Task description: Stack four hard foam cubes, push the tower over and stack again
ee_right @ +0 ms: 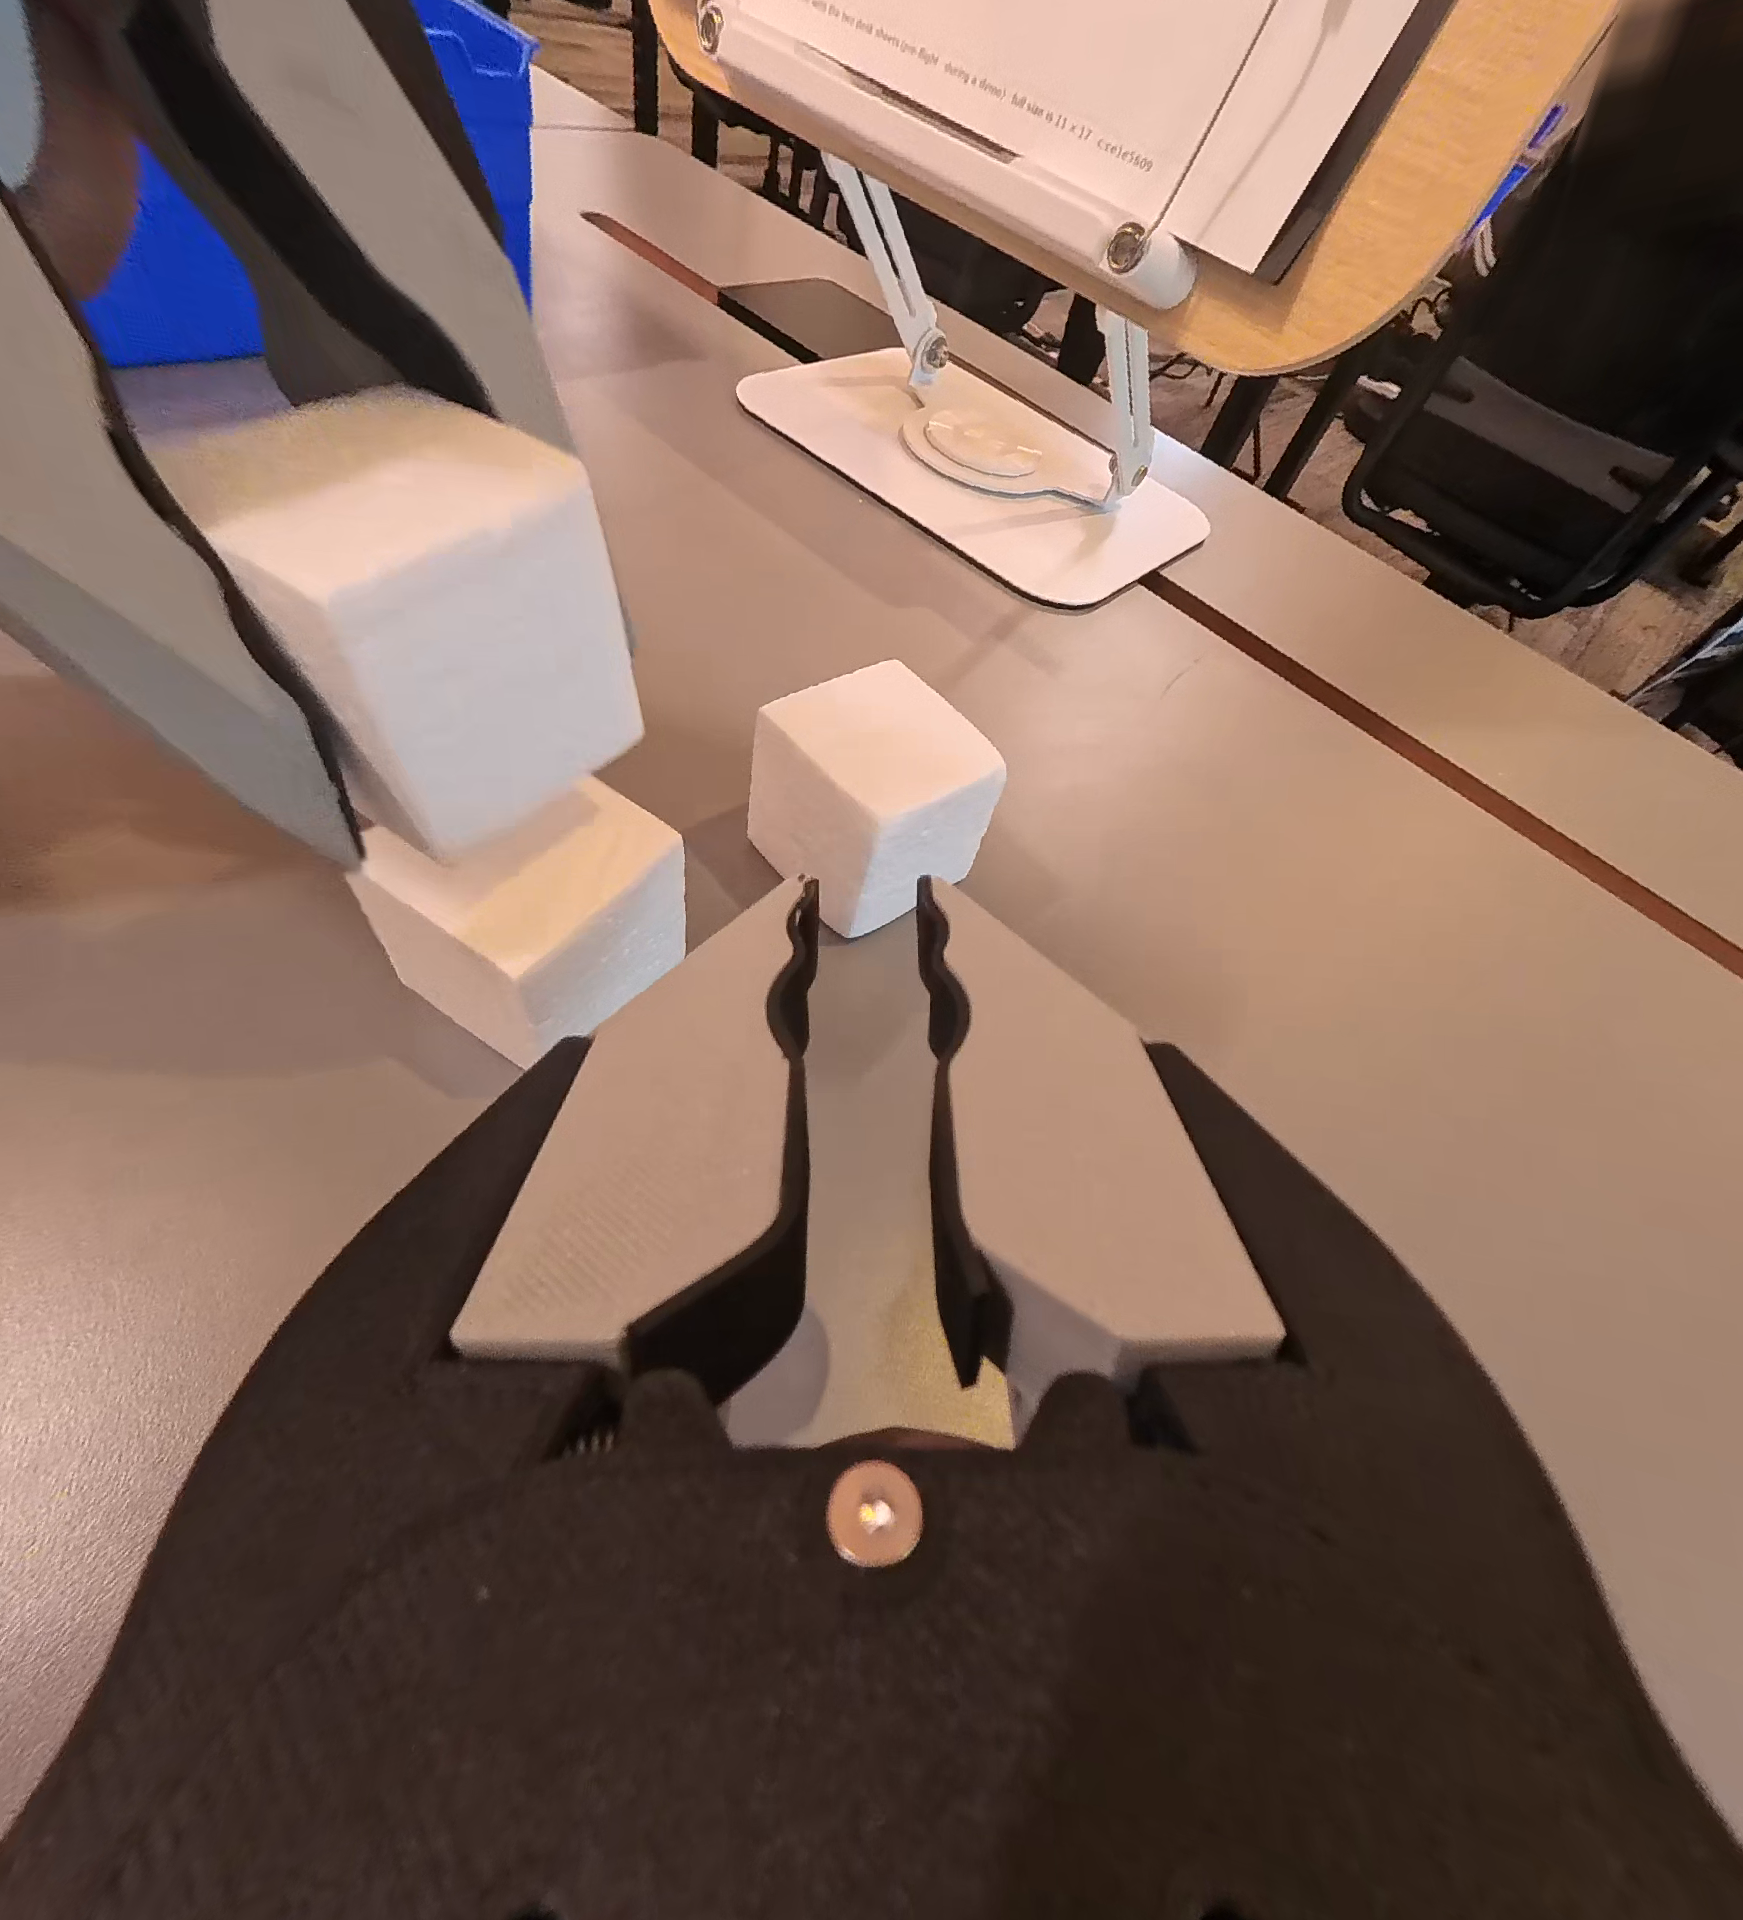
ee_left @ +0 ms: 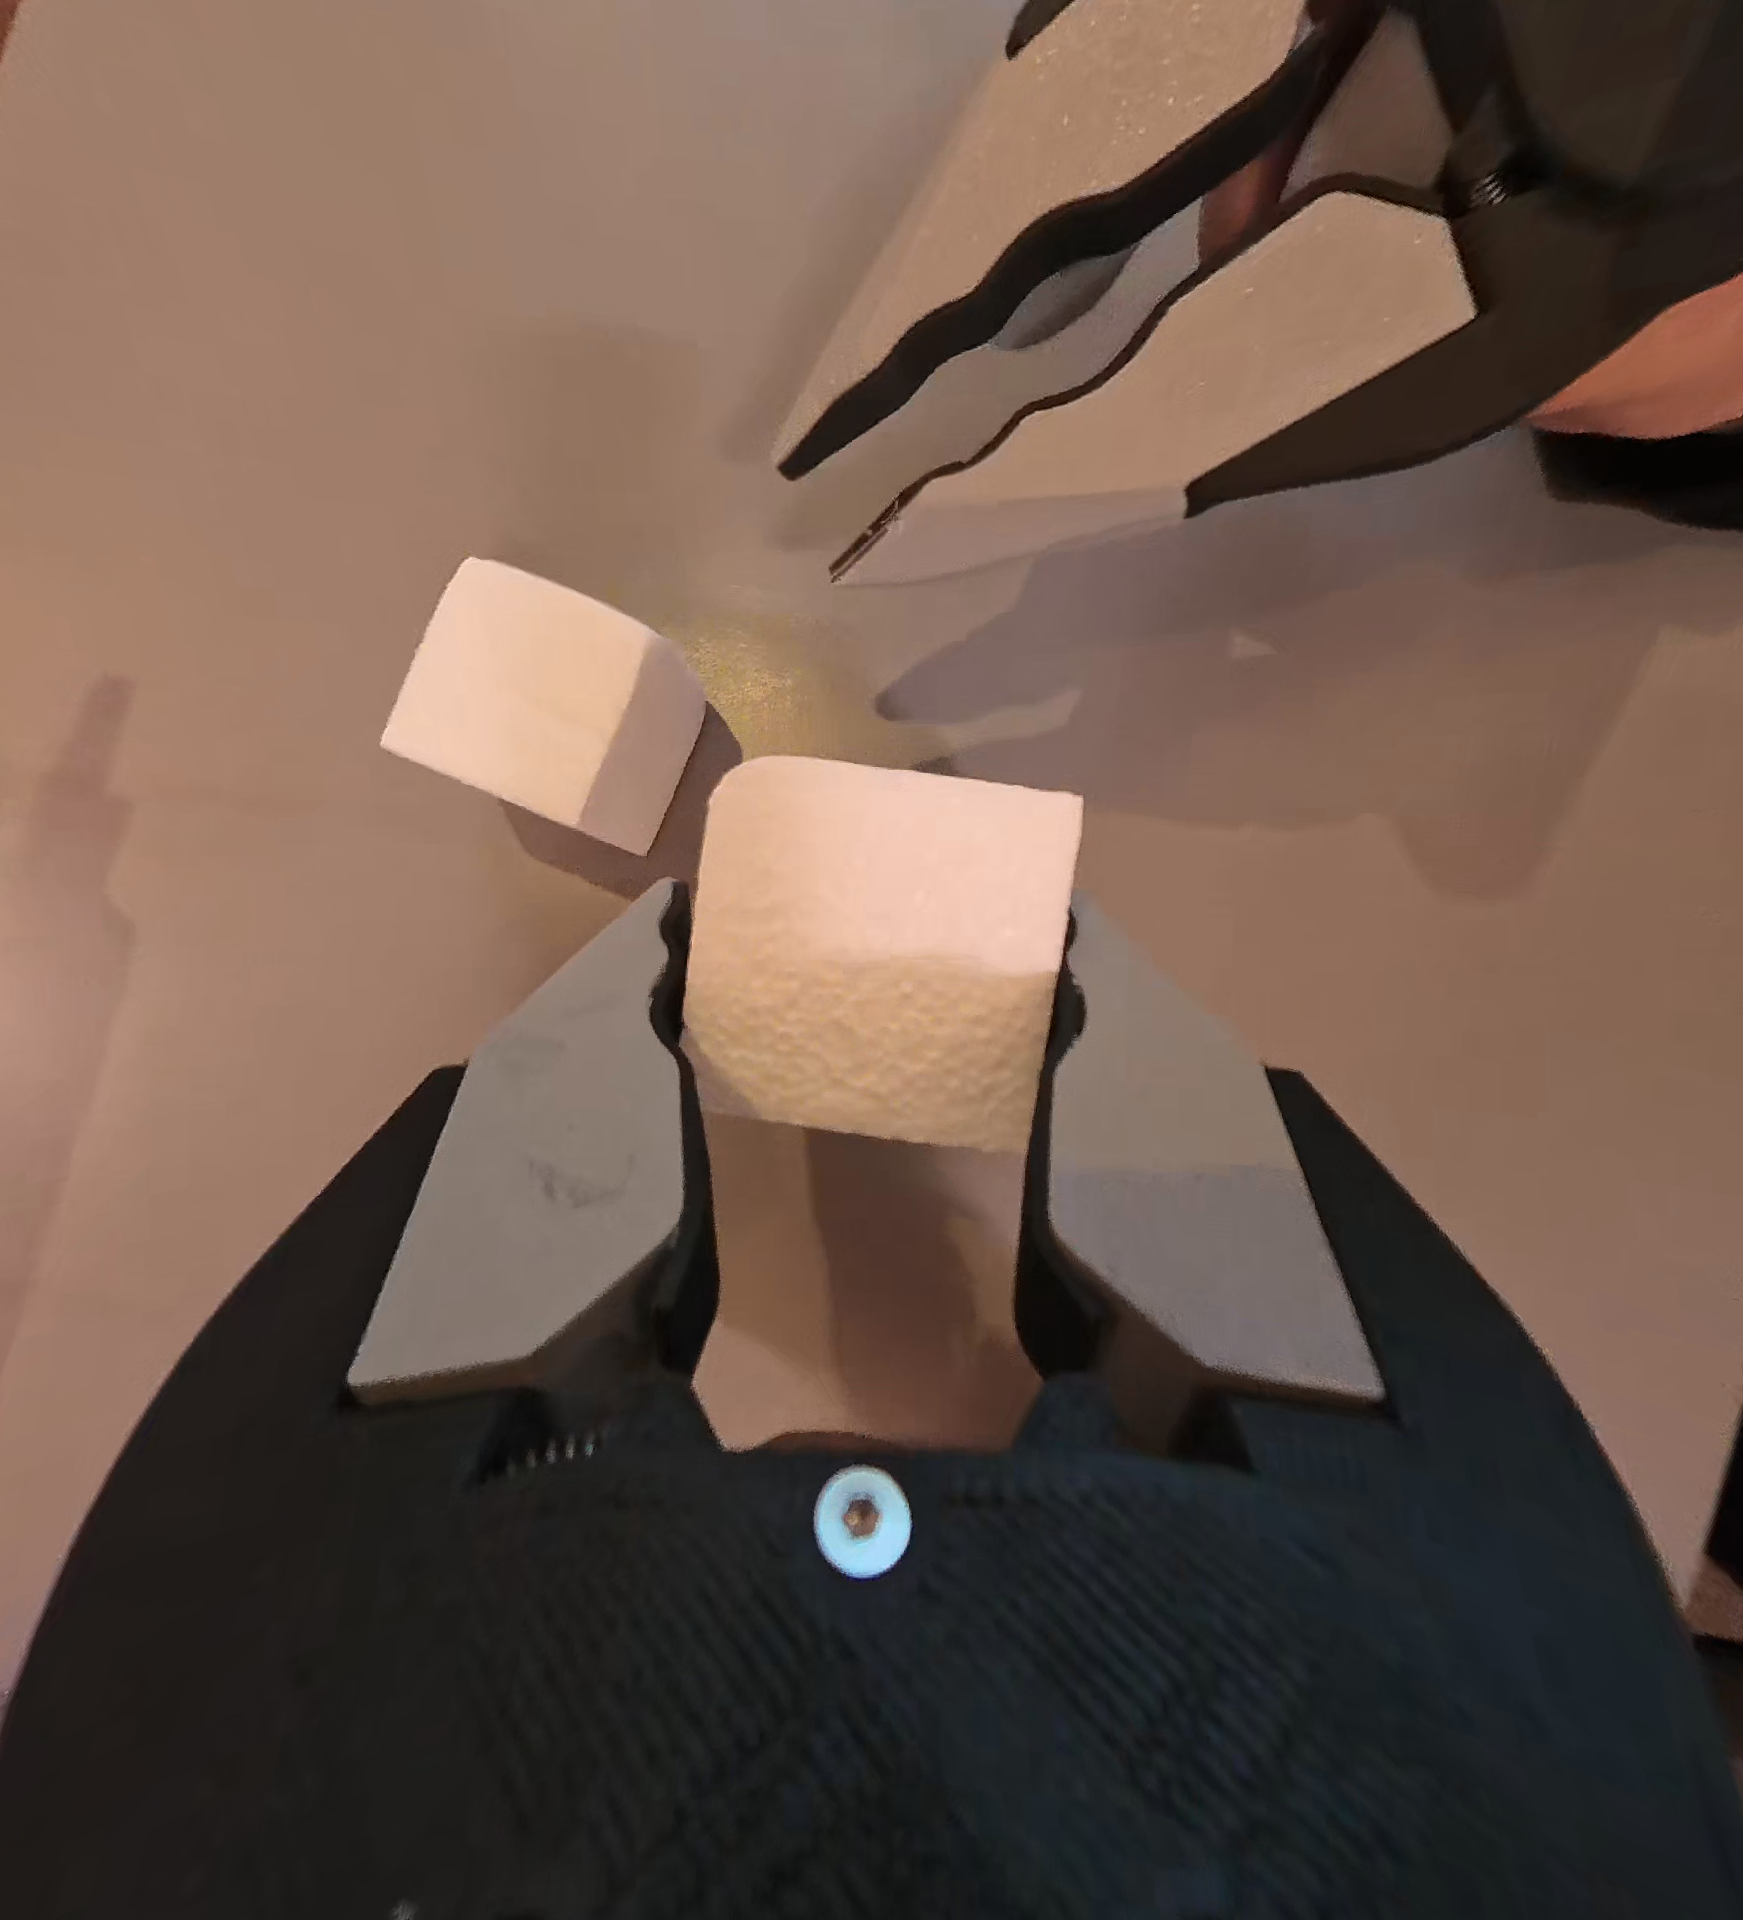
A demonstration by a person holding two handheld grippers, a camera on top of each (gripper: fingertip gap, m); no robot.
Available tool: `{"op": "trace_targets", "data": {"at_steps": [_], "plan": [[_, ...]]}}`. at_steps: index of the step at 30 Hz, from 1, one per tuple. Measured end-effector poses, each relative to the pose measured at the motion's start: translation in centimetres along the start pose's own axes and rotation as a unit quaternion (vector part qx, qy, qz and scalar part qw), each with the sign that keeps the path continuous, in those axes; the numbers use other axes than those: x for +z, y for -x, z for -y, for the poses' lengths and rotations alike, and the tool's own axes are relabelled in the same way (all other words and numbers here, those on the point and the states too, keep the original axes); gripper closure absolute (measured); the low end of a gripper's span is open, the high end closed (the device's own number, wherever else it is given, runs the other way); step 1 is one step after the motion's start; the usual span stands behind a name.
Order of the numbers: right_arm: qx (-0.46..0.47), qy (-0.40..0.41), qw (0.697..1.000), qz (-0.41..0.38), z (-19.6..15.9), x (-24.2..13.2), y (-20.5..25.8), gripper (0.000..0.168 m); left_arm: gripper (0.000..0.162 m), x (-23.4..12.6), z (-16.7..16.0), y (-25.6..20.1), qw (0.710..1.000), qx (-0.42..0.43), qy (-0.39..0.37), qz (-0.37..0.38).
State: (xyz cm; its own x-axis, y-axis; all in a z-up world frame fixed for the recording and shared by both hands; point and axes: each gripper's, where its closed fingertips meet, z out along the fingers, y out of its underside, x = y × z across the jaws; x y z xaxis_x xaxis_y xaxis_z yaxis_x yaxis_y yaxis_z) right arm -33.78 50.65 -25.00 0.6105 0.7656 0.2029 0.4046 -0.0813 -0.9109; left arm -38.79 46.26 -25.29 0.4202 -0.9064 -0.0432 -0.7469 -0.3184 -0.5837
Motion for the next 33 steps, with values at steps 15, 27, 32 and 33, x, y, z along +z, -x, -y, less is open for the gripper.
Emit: {"op": "trace_targets", "data": {"at_steps": [15,27,32,33], "plan": [[-0.001,-0.008,1.000,0.010,0.6,-0.3,0.5,0.153,0.094,2.4,0.2,-0.4,0.999,0.023,0.032,-0.022],[-0.006,0.050,0.994,0.093,-1.5,0.3,3.5,0.168,0.094,2.3,0.1,-0.3,0.999,-0.003,0.029,-0.024],[-0.037,0.093,0.986,0.131,-3.2,0.8,5.5,0.168,0.094,2.4,0.2,-0.3,0.999,-0.004,0.030,-0.025],[-0.045,0.096,0.985,0.135,-3.3,0.8,5.7,0.168,0.094,2.4,0.2,-0.3,0.999,-0.002,0.032,-0.025]]}}
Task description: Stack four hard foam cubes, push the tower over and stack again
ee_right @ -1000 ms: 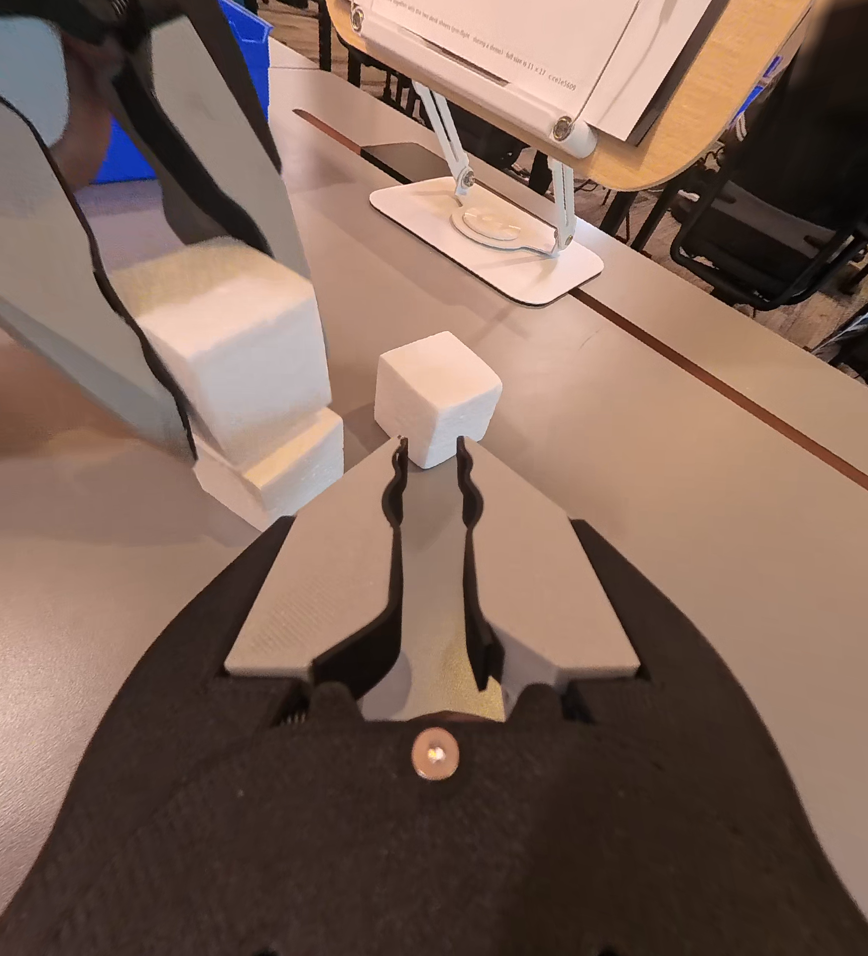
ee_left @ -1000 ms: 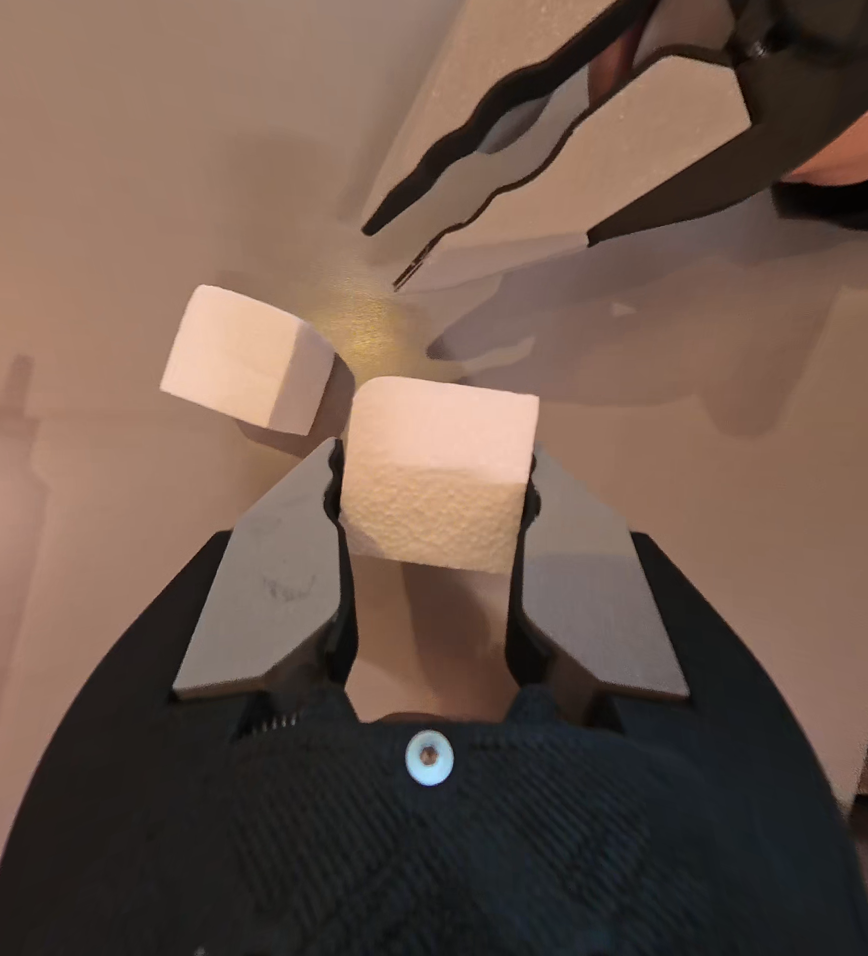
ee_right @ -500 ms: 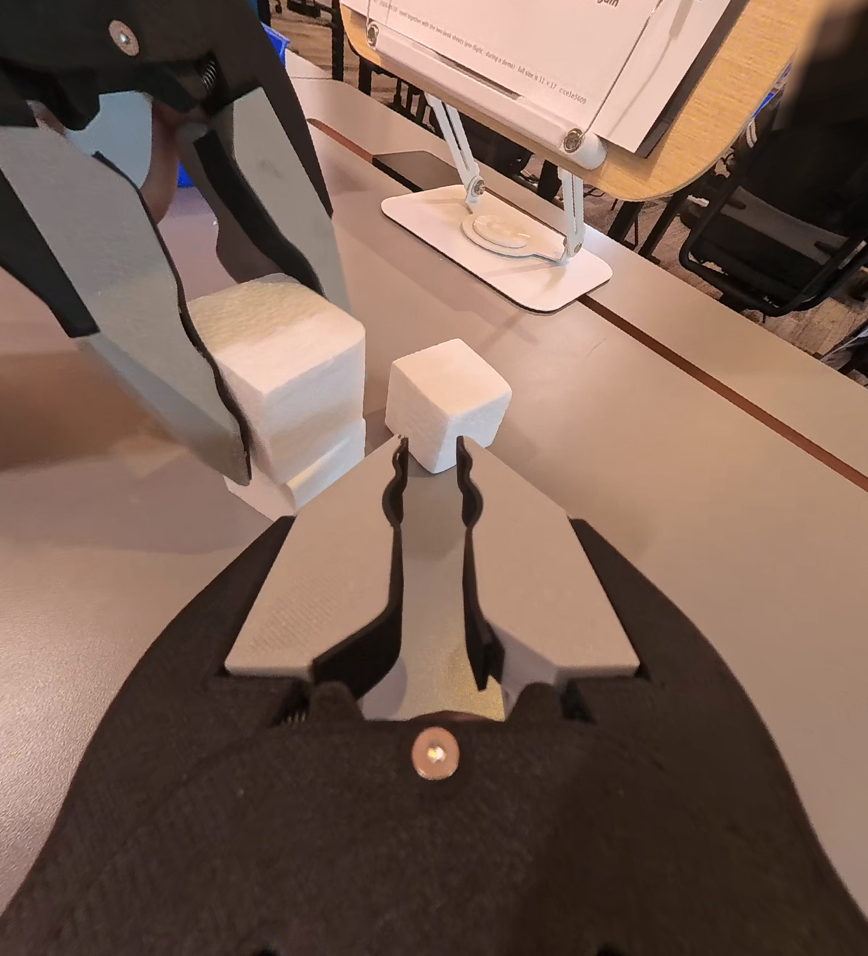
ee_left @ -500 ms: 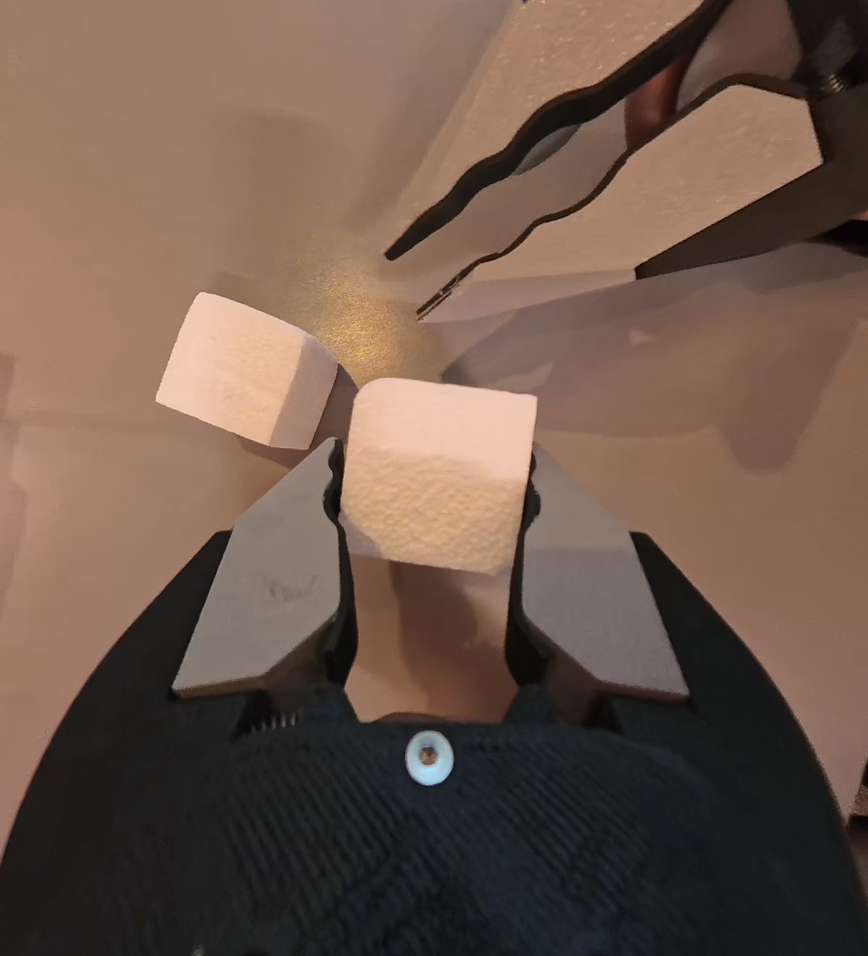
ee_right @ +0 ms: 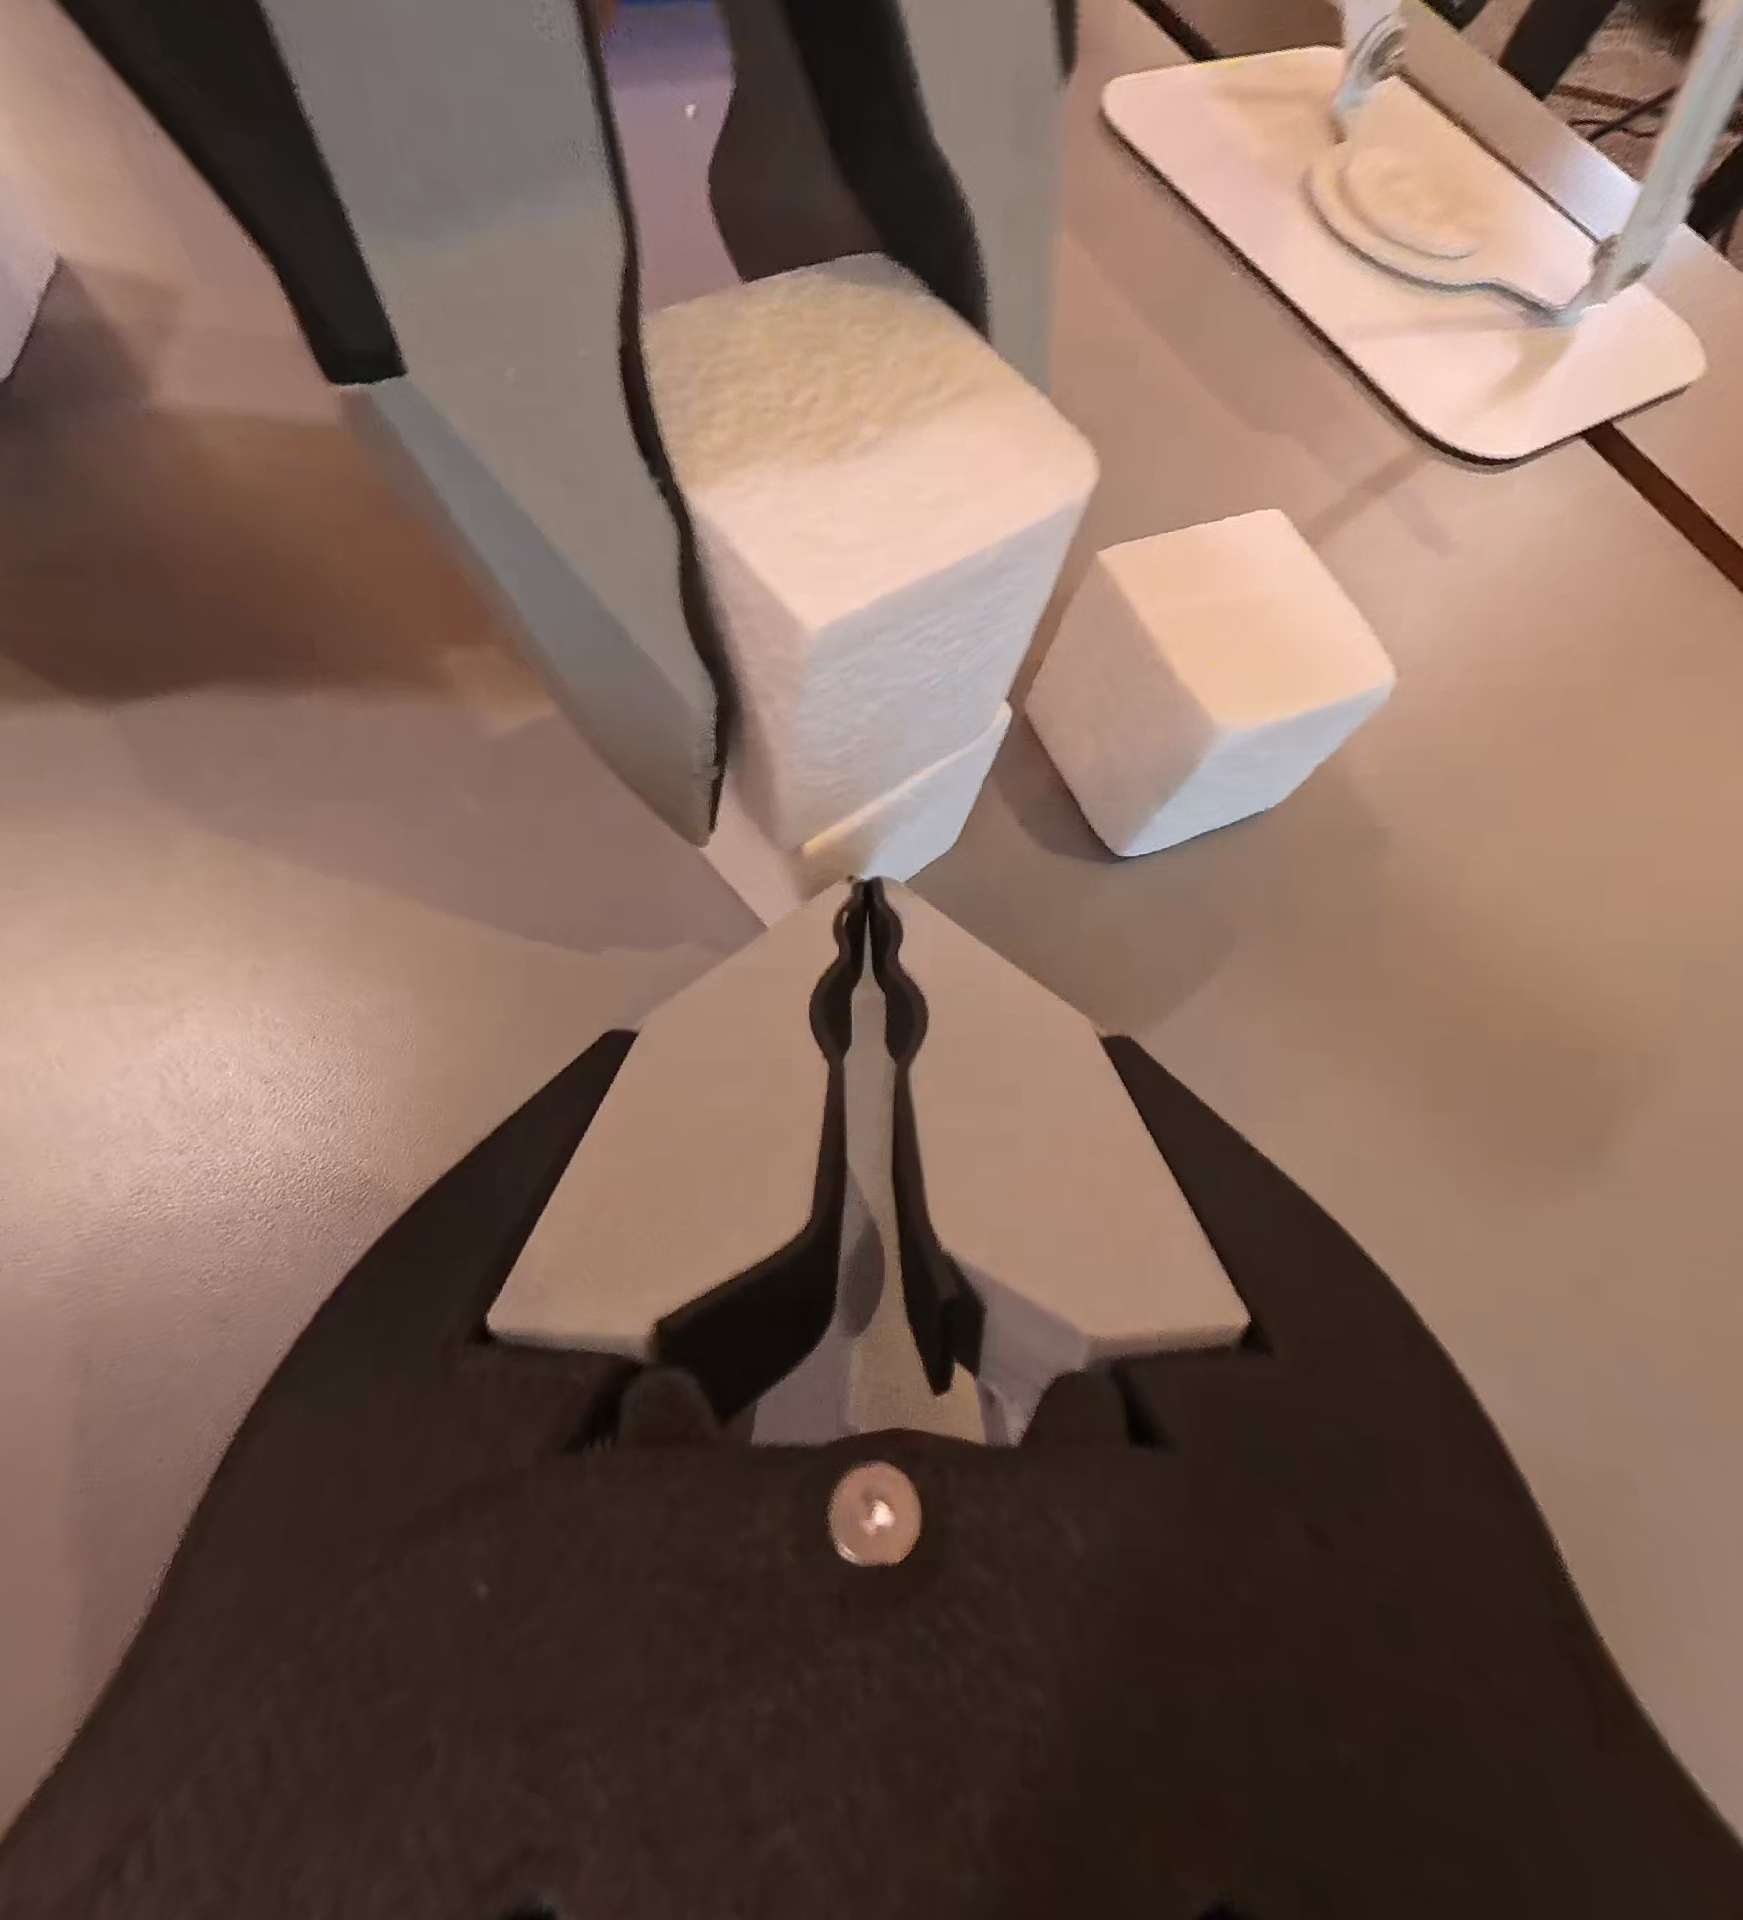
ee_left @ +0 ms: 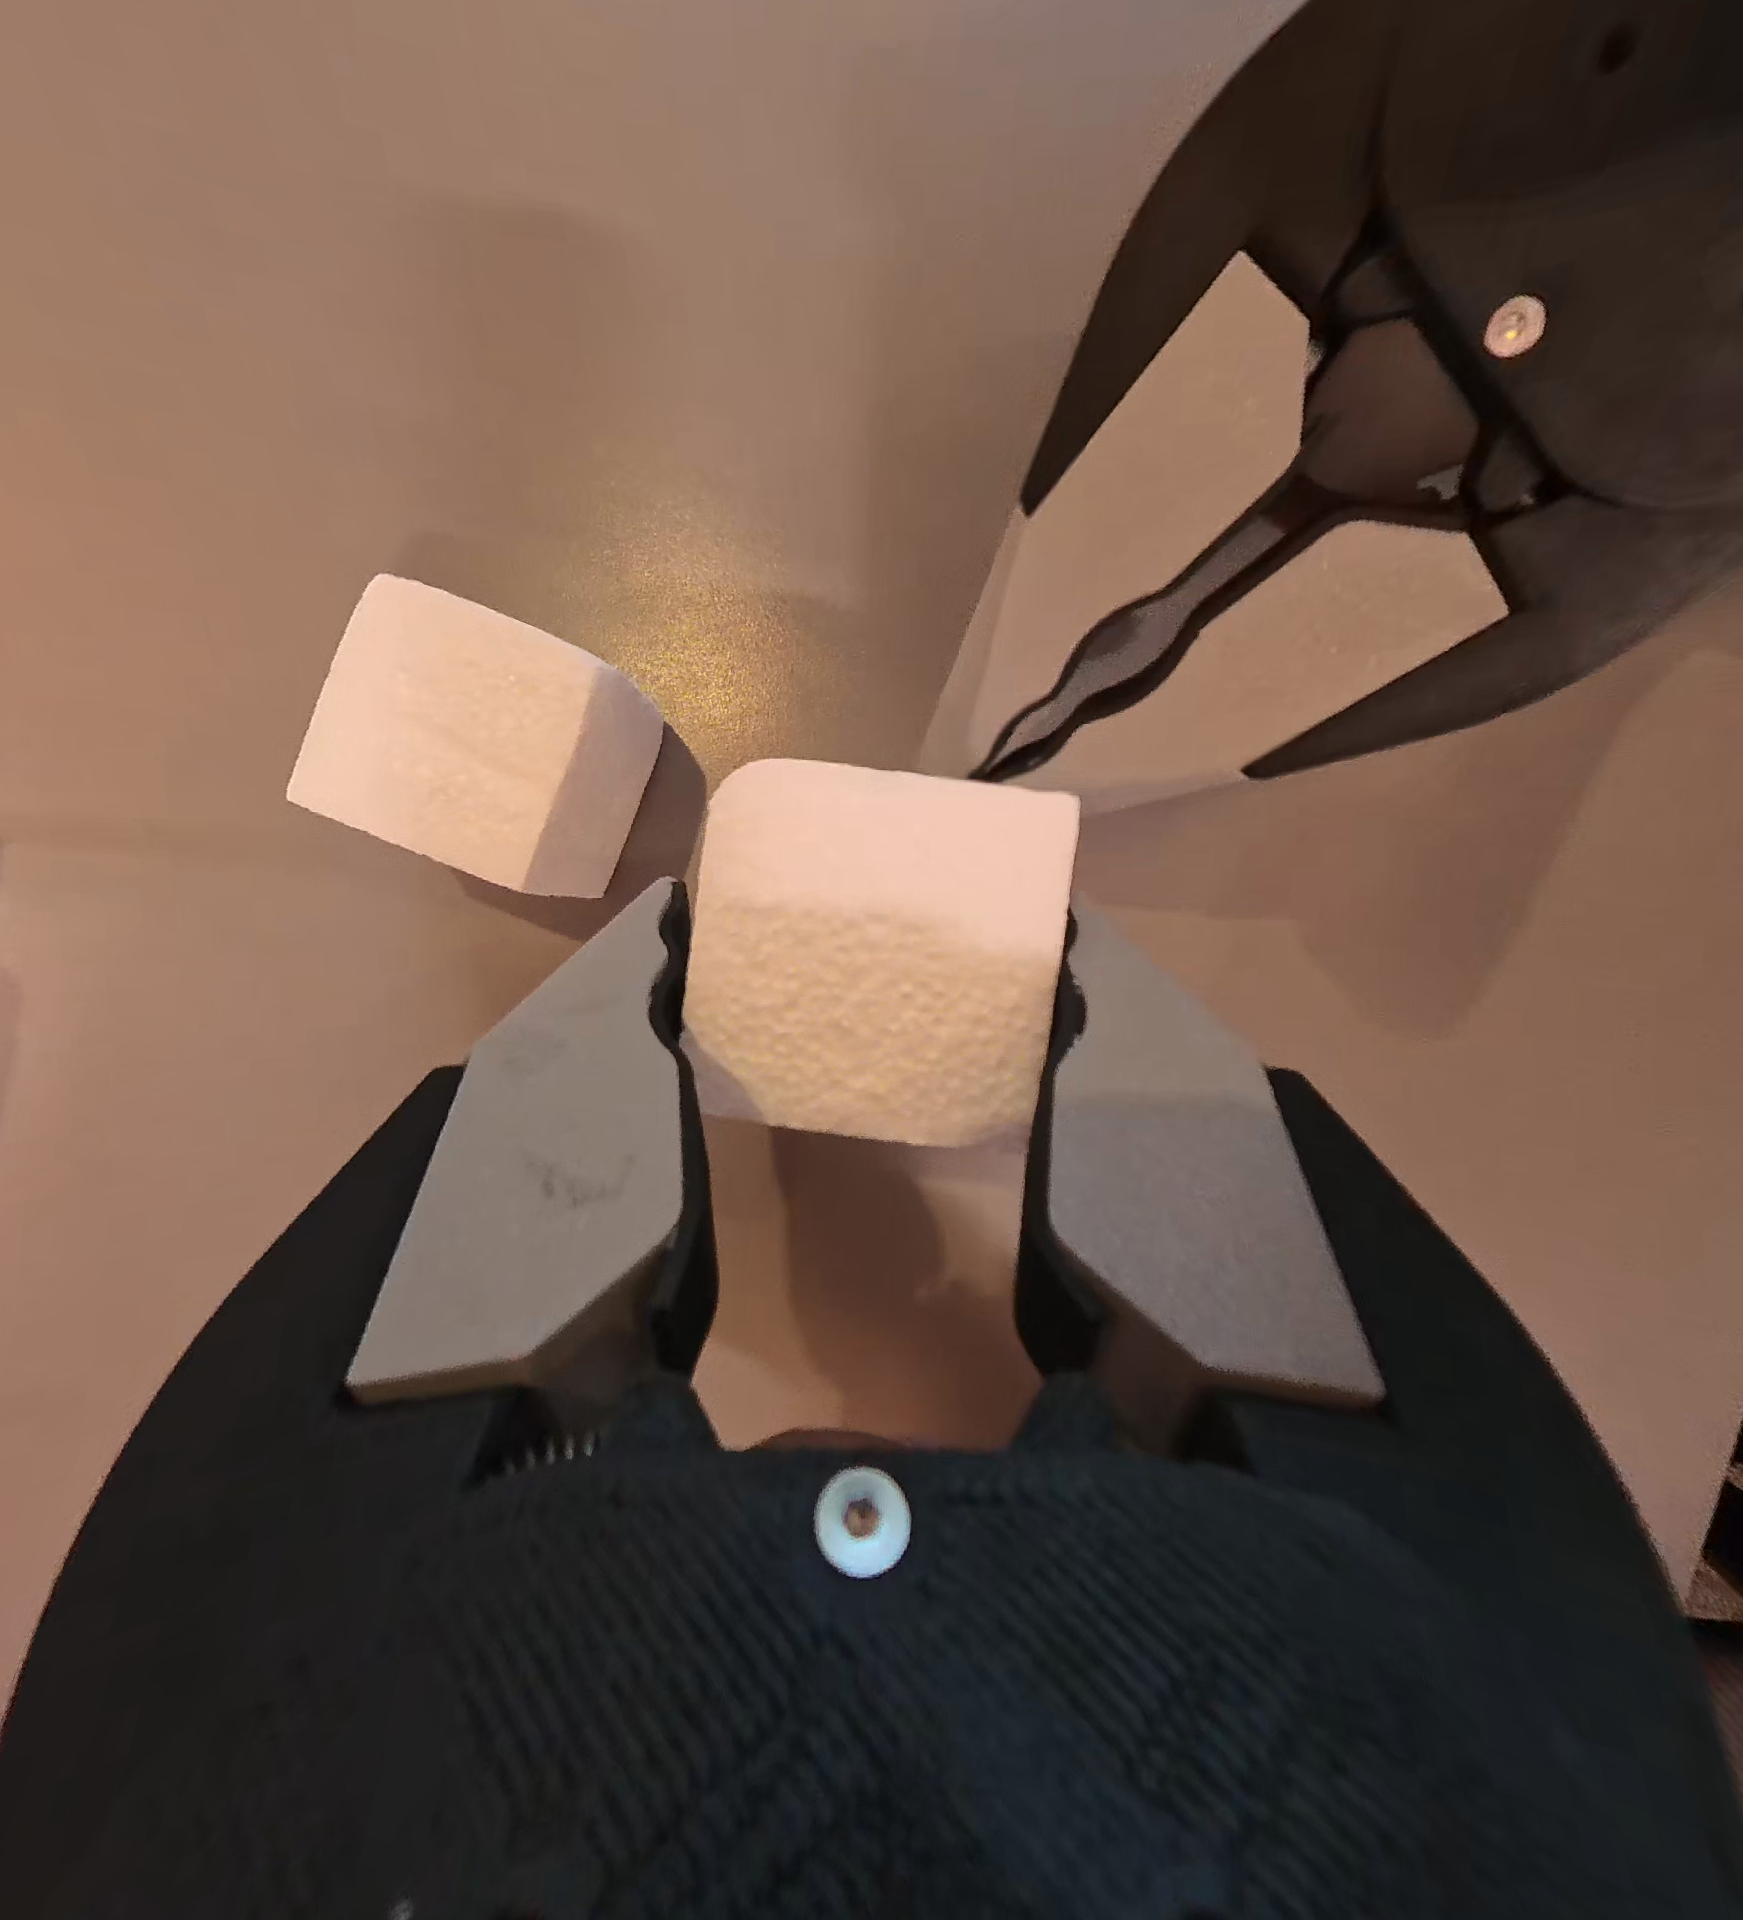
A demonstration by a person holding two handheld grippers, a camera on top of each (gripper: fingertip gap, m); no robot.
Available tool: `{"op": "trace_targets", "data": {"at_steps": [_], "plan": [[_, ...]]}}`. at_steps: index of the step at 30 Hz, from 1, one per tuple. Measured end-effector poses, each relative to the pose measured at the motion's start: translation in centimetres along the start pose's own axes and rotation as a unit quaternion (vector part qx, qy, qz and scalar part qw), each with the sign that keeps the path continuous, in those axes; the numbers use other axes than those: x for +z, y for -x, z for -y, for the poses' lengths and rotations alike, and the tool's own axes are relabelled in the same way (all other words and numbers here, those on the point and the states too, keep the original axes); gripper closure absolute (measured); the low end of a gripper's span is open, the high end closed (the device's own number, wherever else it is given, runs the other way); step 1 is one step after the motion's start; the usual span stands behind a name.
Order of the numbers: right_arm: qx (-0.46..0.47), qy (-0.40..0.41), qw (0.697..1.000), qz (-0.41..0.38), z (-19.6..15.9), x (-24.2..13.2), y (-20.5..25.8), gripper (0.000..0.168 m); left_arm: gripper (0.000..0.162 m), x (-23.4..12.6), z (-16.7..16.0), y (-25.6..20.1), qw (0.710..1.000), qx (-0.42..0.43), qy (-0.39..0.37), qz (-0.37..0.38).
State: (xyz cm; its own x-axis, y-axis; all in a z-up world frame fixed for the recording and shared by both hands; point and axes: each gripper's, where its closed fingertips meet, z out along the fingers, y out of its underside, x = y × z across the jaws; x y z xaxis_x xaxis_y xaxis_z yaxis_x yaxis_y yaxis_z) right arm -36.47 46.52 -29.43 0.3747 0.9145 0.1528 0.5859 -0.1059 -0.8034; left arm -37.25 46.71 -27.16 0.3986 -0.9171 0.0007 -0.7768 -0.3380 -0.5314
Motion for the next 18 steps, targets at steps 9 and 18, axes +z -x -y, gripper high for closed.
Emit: {"op": "trace_targets", "data": {"at_steps": [9,18], "plan": [[-0.006,0.003,1.000,0.013,-0.11,0.19,0.51,0.168,0.095,0.07,-0.14,-0.03,1.000,0.006,0.002,-0.005],[-0.006,0.006,1.000,0.009,-0.20,0.31,0.39,0.168,0.095,-0.52,-0.15,-0.59,0.999,0.038,0.003,-0.019]]}}
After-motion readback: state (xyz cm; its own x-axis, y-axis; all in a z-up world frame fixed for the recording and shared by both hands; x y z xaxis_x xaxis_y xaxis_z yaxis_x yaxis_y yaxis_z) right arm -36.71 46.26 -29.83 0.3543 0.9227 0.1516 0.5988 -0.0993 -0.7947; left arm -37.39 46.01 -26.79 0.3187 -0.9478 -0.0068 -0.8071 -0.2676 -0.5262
